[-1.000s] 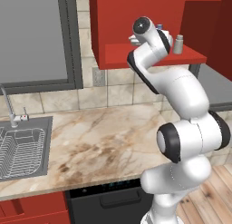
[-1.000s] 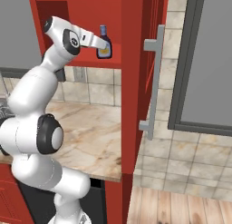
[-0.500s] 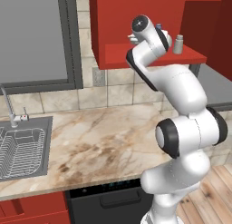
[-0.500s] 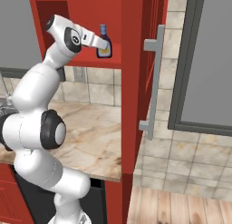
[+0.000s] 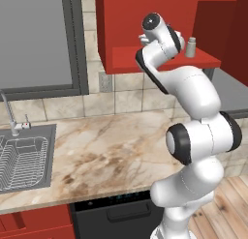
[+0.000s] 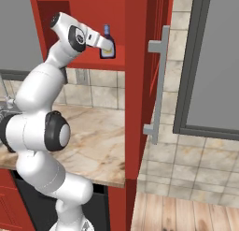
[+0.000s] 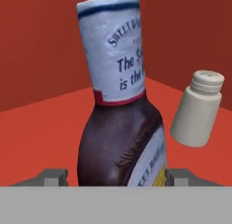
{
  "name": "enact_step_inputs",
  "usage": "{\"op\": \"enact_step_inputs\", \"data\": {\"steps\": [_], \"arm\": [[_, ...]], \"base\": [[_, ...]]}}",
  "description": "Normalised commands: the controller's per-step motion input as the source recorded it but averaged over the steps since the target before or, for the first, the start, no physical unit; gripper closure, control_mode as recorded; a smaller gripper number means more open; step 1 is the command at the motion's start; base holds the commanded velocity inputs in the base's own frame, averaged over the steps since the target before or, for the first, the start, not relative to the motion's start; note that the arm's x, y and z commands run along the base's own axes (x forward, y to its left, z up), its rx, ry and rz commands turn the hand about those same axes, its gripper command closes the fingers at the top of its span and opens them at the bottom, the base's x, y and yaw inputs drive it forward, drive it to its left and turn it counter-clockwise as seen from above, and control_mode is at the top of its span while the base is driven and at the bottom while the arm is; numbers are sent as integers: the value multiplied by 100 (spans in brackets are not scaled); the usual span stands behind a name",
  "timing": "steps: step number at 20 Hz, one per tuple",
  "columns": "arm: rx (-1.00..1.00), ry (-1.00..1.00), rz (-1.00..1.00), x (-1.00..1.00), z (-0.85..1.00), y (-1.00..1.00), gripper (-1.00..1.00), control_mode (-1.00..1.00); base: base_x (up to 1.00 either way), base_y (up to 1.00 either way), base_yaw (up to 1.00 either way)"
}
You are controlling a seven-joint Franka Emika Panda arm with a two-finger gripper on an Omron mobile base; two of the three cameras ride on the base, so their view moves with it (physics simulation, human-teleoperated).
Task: Move the condiment bottle and shaker from the cabinet to the dining counter.
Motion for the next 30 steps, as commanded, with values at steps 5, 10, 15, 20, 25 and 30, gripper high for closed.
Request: {"op": "enact_step_inputs", "data": {"steps": [5,10,15,20,25,30], "arm": [[2,0,0,0,-10,-19,100,-100],[1,-1,0,0,-17,-20,100,-100],[0,-5,-1,-7,-30,-19,100,-100],[0,0,0,-49,-4,-8,100,-100],[0,-3,2,-72,0,0,100,-100],[0,-7,11,-57,0,3,100,-100]], "base": [[0,0,0],[0,0,0],[0,0,0],[0,0,0],[0,0,0],[0,0,0]]}}
